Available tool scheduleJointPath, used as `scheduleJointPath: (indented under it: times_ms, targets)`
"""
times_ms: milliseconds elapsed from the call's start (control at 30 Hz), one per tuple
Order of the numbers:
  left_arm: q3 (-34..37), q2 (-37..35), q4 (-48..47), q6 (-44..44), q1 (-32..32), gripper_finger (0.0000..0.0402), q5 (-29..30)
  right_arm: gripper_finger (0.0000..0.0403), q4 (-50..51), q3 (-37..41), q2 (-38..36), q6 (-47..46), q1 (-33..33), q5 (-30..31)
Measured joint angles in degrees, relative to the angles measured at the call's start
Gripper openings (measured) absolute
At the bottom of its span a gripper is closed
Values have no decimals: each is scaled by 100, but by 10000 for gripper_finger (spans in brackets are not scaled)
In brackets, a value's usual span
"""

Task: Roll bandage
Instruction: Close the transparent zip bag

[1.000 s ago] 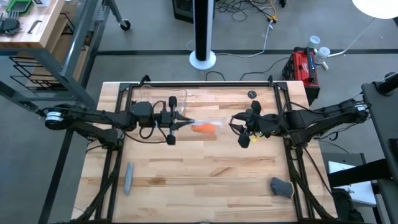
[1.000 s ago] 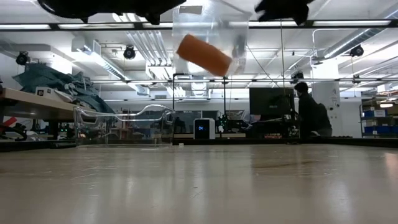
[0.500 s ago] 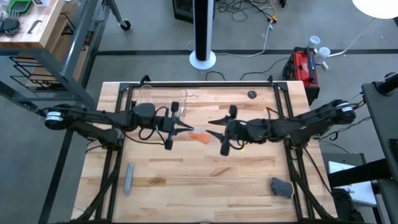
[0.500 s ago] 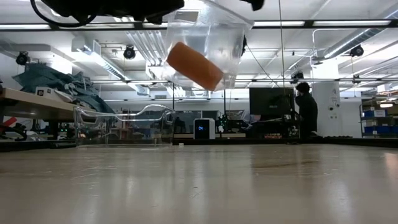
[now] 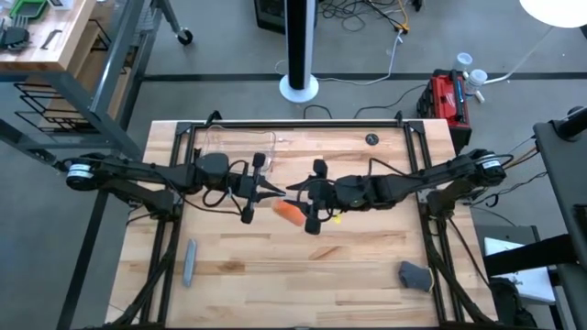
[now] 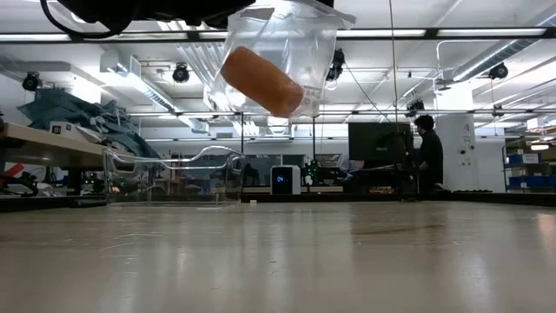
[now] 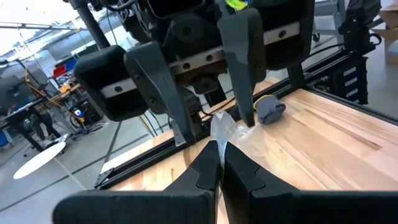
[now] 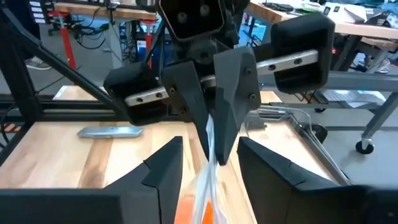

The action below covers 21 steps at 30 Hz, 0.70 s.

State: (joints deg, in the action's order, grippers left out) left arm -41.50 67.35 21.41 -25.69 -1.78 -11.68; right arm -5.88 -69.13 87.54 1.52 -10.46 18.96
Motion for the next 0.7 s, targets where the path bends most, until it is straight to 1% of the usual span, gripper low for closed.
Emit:
scheduleJointPath:
  times_ms: [267, 700]
  targets:
    - [2, -12, 85, -39, 49, 0, 7, 123, 116, 17, -41, -130, 0, 4]
    - [2, -65, 119, -66, 90, 0, 13, 46, 151, 19, -41, -64, -1, -15]
